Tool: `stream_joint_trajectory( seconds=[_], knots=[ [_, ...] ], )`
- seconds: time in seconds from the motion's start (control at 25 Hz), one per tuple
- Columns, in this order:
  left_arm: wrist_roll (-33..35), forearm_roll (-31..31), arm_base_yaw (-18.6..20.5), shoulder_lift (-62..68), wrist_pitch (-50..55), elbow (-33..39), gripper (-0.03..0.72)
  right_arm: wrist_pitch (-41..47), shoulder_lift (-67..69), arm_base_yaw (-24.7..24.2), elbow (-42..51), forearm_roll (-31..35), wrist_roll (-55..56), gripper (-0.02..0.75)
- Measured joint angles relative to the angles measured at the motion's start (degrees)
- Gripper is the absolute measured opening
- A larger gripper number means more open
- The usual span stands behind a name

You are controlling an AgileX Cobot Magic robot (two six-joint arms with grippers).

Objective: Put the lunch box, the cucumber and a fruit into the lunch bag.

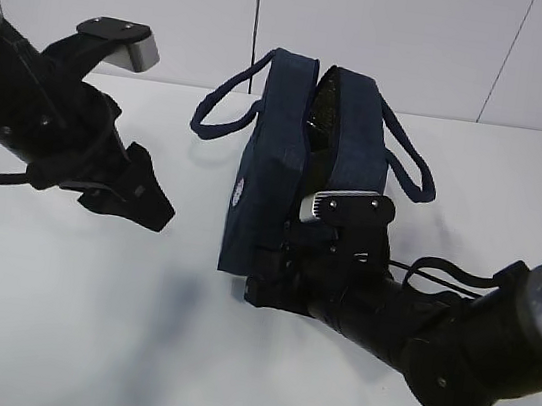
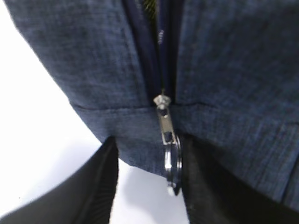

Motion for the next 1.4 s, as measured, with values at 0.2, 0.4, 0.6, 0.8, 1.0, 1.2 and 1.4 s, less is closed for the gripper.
stream_joint_trajectory(
  seconds=[0.2,0.4,0.6,0.8,1.0,1.2,1.4],
  knots=[
    [0.0,0.0,0.0,0.0,0.0,0.0,0.319,-0.13,0.0,0.0,0.0,0.12,0.0,0.233],
    [0.0,0.0,0.0,0.0,-0.11,0.0,0.319,-0.25,0.0,0.0,0.0,0.19,0.0,0.151],
    [0.0,0.0,0.0,0.0,-0.11,0.0,0.305,-0.25,0.0,0.0,0.0,0.19,0.0,0.041],
    [0.0,-0.04,0.0,0.0,0.14,0.0,0.281,-0.38,-0.12,0.0,0.0,0.24,0.0,0.0],
    [0.0,-0.31,0.0,0.0,2.37,0.0,0.277,-0.17,-1.65,0.0,0.0,0.24,0.0,0.0],
    [0.0,-0.31,0.0,0.0,3.48,0.0,0.277,2.6,-3.77,0.0,0.1,-0.02,0.0,0.0],
    [0.0,-0.2,0.0,0.0,4.02,0.0,0.277,7.85,-7.14,0.0,0.1,-0.39,0.0,0.0]
  ],
)
